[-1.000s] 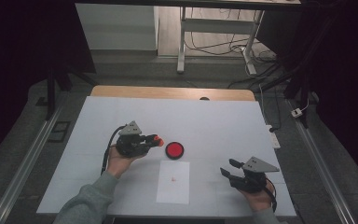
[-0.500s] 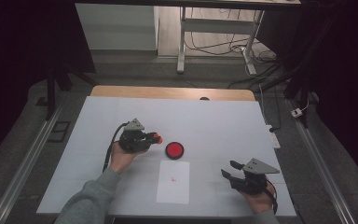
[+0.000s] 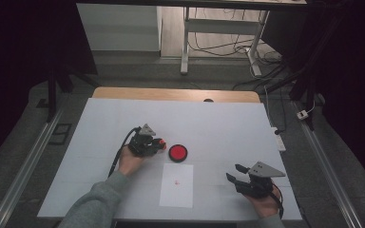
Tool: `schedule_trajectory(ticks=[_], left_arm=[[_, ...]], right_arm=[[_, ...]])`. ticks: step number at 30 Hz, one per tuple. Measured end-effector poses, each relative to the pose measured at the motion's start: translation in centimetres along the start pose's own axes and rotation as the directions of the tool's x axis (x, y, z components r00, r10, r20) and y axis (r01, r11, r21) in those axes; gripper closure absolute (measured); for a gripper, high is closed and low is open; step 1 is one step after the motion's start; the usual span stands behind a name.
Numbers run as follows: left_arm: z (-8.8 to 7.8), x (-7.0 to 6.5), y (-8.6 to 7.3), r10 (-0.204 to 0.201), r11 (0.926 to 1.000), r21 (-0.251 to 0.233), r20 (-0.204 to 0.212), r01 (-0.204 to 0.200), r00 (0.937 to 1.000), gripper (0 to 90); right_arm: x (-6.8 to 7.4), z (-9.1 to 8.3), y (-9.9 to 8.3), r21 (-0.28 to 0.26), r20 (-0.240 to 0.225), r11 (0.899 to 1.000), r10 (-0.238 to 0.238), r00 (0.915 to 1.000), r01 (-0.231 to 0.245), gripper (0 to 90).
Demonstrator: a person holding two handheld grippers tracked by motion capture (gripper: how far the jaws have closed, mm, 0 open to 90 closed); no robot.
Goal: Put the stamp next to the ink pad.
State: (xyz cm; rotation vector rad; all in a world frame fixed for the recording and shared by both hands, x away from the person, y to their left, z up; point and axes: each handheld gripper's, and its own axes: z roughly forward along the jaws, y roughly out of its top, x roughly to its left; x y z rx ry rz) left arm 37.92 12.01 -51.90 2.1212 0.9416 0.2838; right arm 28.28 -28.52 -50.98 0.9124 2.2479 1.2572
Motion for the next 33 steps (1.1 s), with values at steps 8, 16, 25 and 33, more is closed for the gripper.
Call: schedule_trajectory(ticks=[8, 16, 25, 33], left_arm=[[0.5, 0.2, -0.4, 0.001, 0.9997, 0.023, -0.013, -0.001, 0.9999, 71.2], [0.5, 0.4, -0.5, -0.003, 0.9998, 0.021, -0.020, 0.003, 0.9998, 60.1], [-1.7, -0.2, -0.1, -0.028, 0.9964, -0.079, 0.010, 0.028, 0.9996, 39.4], [-4.5, -1.4, -1.1, 0.000, 0.9933, -0.116, 0.072, 0.009, 0.9974, 34.6]], right_arm=[[-0.1, 0.0, -0.1, 0.002, 0.002, 1.000, 0.004, 1.0000, -0.004, 46.0], [-0.2, 0.0, -0.1, 0.007, 0.009, 1.000, 0.008, 0.9999, -0.008, 45.9], [-0.3, -0.1, 0.0, -0.003, 0.009, 1.000, 0.014, 0.9999, -0.014, 45.8], [-0.6, -0.1, -0.2, 0.000, 0.009, 1.000, 0.012, 0.9999, -0.012, 45.9]])
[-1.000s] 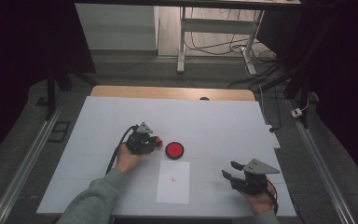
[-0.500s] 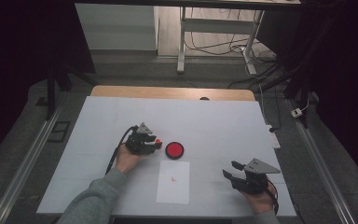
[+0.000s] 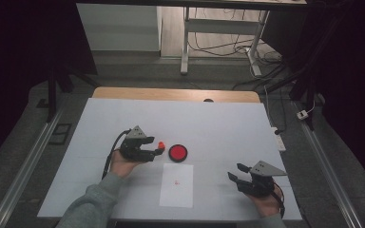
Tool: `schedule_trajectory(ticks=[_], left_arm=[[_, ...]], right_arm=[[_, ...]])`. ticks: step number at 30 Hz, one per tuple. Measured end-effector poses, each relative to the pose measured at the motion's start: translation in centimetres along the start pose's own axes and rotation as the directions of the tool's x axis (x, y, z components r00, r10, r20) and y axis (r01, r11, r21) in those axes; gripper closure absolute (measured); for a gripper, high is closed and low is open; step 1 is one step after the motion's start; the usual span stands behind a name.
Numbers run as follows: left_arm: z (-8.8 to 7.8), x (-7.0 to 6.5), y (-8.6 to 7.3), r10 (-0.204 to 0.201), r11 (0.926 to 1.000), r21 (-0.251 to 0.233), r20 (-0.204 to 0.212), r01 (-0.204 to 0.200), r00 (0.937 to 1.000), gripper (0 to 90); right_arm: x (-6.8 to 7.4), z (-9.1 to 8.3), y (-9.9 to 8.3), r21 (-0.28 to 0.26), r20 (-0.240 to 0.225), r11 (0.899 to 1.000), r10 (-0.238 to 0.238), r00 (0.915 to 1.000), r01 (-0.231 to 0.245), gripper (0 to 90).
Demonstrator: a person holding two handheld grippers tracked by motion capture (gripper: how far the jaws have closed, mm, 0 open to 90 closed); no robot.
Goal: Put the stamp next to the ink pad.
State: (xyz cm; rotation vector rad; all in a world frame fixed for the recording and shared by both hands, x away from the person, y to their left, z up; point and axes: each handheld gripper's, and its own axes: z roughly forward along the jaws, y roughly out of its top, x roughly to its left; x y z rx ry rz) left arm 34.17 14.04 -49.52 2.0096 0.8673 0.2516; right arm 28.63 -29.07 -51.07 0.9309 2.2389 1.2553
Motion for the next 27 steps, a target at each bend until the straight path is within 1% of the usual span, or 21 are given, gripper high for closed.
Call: schedule_trajectory(ticks=[2, 4, 7, 12, 15, 17, 21, 23, 27], left_arm=[[-0.6, -0.5, -0.3, 0.010, 0.9999, 0.004, 0.019, -0.010, 0.9998, 35.0], [-1.1, -1.1, -0.6, 0.029, 0.9994, 0.016, 0.011, -0.029, 0.9995, 35.1], [-1.9, -1.7, -1.1, 0.039, 0.9990, 0.021, 0.001, -0.039, 0.9993, 34.8], [-3.6, -2.0, -2.7, 0.030, 0.9994, 0.017, -0.023, -0.030, 0.9993, 34.7], [-4.7, -2.0, -4.0, 0.007, 0.9999, 0.012, -0.034, -0.007, 0.9994, 34.8], [-5.3, -2.0, -4.9, 0.000, 1.0000, 0.009, -0.045, 0.001, 0.9990, 35.0], [-6.4, -2.1, -6.4, -0.001, 0.9998, 0.021, -0.066, 0.002, 0.9979, 35.1], [-7.0, -2.1, -7.2, -0.007, 0.9997, 0.023, -0.077, 0.009, 0.9970, 35.1], [-7.7, -1.9, -8.1, -0.021, 0.9995, 0.020, -0.094, 0.023, 0.9954, 35.3]], right_arm=[[-0.1, 0.1, -0.1, 0.001, 0.002, 1.000, 0.002, 1.0000, -0.002, 45.8], [-0.3, 0.1, -0.1, -0.006, -0.002, 1.000, 0.004, 1.0000, -0.004, 45.9], [-0.4, 0.1, -0.1, -0.003, -0.005, 1.000, 0.000, 1.0000, 0.000, 45.8], [-0.6, 0.2, -0.2, 0.001, -0.008, 1.000, -0.021, 0.9997, 0.021, 45.6], [-0.7, 0.1, -0.2, -0.010, -0.009, 1.000, -0.028, 0.9996, 0.028, 45.5], [-0.7, 0.0, -0.2, -0.016, -0.005, 0.999, -0.038, 0.9993, 0.038, 45.5], [-0.8, 0.0, -0.3, -0.022, -0.007, 0.999, -0.045, 0.9990, 0.045, 45.2], [-0.9, 0.0, -0.4, -0.013, -0.003, 0.999, -0.051, 0.9987, 0.051, 45.1], [-1.2, 0.0, -0.5, -0.010, 0.005, 0.999, -0.052, 0.9987, 0.052, 45.1]])
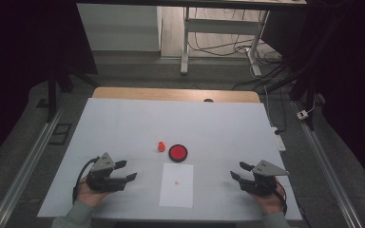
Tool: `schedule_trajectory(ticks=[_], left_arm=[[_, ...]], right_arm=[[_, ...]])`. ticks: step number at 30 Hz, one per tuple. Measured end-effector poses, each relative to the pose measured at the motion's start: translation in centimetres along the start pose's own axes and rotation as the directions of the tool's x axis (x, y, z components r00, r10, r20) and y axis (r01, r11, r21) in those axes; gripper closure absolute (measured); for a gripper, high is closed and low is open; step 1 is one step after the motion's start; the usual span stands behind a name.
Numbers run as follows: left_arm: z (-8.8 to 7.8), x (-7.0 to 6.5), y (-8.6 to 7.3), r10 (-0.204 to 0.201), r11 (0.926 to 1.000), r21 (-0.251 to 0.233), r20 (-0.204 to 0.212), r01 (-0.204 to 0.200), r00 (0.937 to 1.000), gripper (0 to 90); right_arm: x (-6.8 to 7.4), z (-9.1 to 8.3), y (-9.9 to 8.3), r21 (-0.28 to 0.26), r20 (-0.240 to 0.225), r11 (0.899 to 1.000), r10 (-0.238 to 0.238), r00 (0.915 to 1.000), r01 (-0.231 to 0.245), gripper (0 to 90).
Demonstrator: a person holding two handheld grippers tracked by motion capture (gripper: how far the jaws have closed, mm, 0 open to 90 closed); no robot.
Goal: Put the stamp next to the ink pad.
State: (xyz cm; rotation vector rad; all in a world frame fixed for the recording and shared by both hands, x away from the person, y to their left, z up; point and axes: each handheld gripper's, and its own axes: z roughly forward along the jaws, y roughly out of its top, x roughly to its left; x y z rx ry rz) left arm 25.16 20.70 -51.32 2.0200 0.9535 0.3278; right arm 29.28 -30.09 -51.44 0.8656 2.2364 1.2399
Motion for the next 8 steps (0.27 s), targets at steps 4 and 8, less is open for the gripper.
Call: schedule_trajectory(ticks=[4, 8], left_arm=[[-0.26, 0.03, -0.06, -0.002, 1.0000, -0.005, 0.005, 0.002, 1.0000, 35.6], [-0.25, 0.04, -0.06, -0.001, 1.0000, -0.001, 0.007, 0.001, 1.0000, 35.6]], right_arm=[[-0.01, -0.16, 0.14, -0.009, 0.004, 1.000, -0.003, 1.0000, 0.003, 45.0], [0.15, -0.23, 0.25, -0.009, 0.010, 1.000, -0.016, 0.9998, 0.016, 44.9]])
